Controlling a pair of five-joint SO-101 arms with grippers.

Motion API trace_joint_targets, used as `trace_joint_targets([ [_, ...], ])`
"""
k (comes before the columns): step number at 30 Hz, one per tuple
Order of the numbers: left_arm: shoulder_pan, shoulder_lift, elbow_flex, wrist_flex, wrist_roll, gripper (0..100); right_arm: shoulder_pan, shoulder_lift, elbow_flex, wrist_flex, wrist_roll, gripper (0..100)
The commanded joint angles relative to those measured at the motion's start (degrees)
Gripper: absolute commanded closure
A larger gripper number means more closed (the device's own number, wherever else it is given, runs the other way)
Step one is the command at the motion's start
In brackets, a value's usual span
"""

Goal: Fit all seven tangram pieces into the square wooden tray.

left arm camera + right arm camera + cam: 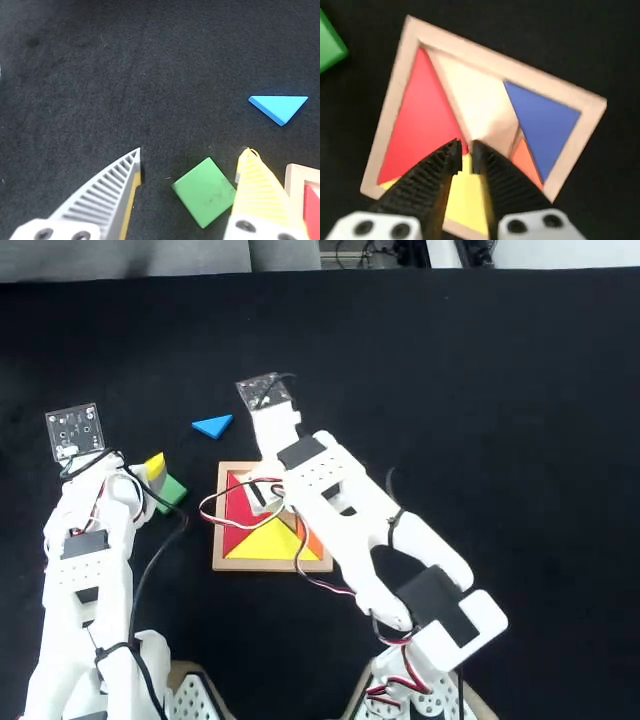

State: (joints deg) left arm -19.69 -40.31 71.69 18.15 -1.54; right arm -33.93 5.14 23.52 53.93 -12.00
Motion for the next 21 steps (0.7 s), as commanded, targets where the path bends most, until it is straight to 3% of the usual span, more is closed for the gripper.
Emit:
trace_joint_targets([
  [1,-0.3,-0.1,-1.1,-1.3,0.4,70,0.5,0.4,-1.7,-3.8,1.1,98.6],
  [21,-0.3,-0.1,-1.1,-1.3,0.4,70,2.5,1.5,-1.9,-4.5,1.2,98.7],
])
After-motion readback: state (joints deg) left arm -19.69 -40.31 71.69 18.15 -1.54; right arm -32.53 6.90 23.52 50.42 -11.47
